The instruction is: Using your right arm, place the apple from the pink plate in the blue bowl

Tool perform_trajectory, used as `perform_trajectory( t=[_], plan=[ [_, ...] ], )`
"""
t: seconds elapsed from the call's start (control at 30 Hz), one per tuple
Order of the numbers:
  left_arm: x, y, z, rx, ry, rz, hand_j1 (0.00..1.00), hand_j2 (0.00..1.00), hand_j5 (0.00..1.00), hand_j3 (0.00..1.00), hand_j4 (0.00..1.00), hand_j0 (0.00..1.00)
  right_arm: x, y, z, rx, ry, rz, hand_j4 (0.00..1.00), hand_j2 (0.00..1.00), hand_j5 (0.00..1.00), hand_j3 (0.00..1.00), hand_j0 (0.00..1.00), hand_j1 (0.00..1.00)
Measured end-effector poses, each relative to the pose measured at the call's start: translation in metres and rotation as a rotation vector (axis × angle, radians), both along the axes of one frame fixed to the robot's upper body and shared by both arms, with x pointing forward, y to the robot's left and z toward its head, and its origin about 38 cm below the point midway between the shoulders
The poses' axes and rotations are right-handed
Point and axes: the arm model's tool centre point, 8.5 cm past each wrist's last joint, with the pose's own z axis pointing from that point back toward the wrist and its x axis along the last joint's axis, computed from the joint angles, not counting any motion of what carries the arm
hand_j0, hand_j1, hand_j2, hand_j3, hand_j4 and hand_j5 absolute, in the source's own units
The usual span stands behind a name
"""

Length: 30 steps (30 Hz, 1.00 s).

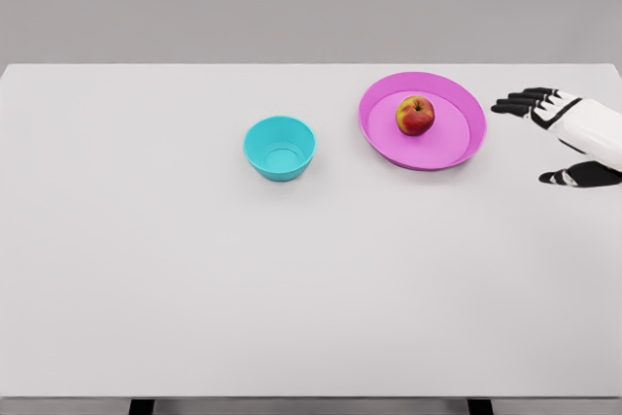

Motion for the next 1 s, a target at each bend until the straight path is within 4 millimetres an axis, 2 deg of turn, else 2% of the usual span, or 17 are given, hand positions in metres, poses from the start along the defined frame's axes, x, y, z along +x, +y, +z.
perform_trajectory(
  t=[0.1, 0.2, 0.23, 0.33, 0.4, 0.43, 0.47, 0.53, 0.8, 0.9, 1.0],
  plan=[
    [0.0, 0.0, 0.0, 0.0, 0.0, 0.0, 1.0, 1.0, 1.0, 1.0, 1.0, 1.0, 0.002, -0.003, 0.0, 0.003, -0.001, -0.011, 1.0, 1.0, 1.0, 1.0, 1.0, 1.0],
    [0.0, 0.0, 0.0, 0.0, 0.0, 0.0, 1.0, 1.0, 1.0, 1.0, 1.0, 1.0, 0.024, -0.017, 0.025, 0.003, -0.058, -0.062, 1.0, 1.0, 1.0, 1.0, 1.0, 1.0],
    [0.0, 0.0, 0.0, 0.0, 0.0, 0.0, 1.0, 1.0, 1.0, 1.0, 1.0, 1.0, 0.035, -0.018, 0.042, -0.026, -0.07, -0.061, 1.0, 1.0, 1.0, 1.0, 1.0, 1.0],
    [0.0, 0.0, 0.0, 0.0, 0.0, 0.0, 1.0, 1.0, 1.0, 1.0, 1.0, 1.0, 0.05, -0.015, 0.046, -0.133, 0.025, -0.038, 1.0, 1.0, 1.0, 1.0, 1.0, 1.0],
    [0.0, 0.0, 0.0, 0.0, 0.0, 0.0, 1.0, 1.0, 1.0, 1.0, 1.0, 1.0, 0.073, -0.003, 0.075, -0.156, 0.0, -0.02, 1.0, 1.0, 1.0, 1.0, 1.0, 1.0],
    [0.0, 0.0, 0.0, 0.0, 0.0, 0.0, 1.0, 1.0, 1.0, 1.0, 1.0, 1.0, 0.085, 0.002, 0.075, -0.159, 0.017, -0.014, 1.0, 1.0, 1.0, 1.0, 1.0, 1.0],
    [0.0, 0.0, 0.0, 0.0, 0.0, 0.0, 1.0, 1.0, 1.0, 1.0, 1.0, 1.0, 0.092, 0.007, 0.063, -0.165, 0.057, -0.008, 1.0, 1.0, 1.0, 1.0, 1.0, 1.0],
    [0.0, 0.0, 0.0, 0.0, 0.0, 0.0, 1.0, 1.0, 1.0, 1.0, 1.0, 1.0, 0.11, 0.02, 0.066, -0.166, 0.074, 0.003, 1.0, 1.0, 1.0, 1.0, 1.0, 1.0],
    [0.0, 0.0, 0.0, 0.0, 0.0, 0.0, 1.0, 1.0, 1.0, 1.0, 1.0, 1.0, 0.164, 0.073, 0.031, -0.2, 0.187, 0.017, 1.0, 1.0, 1.0, 1.0, 1.0, 1.0],
    [0.0, 0.0, 0.0, 0.0, 0.0, 0.0, 1.0, 1.0, 1.0, 1.0, 1.0, 1.0, 0.172, 0.086, 0.008, -0.226, 0.245, 0.018, 1.0, 1.0, 1.0, 1.0, 1.0, 1.0],
    [0.0, 0.0, 0.0, 0.0, 0.0, 0.0, 1.0, 1.0, 1.0, 1.0, 1.0, 1.0, 0.174, 0.093, -0.007, -0.24, 0.278, 0.023, 1.0, 1.0, 1.0, 1.0, 1.0, 1.0]
  ],
)
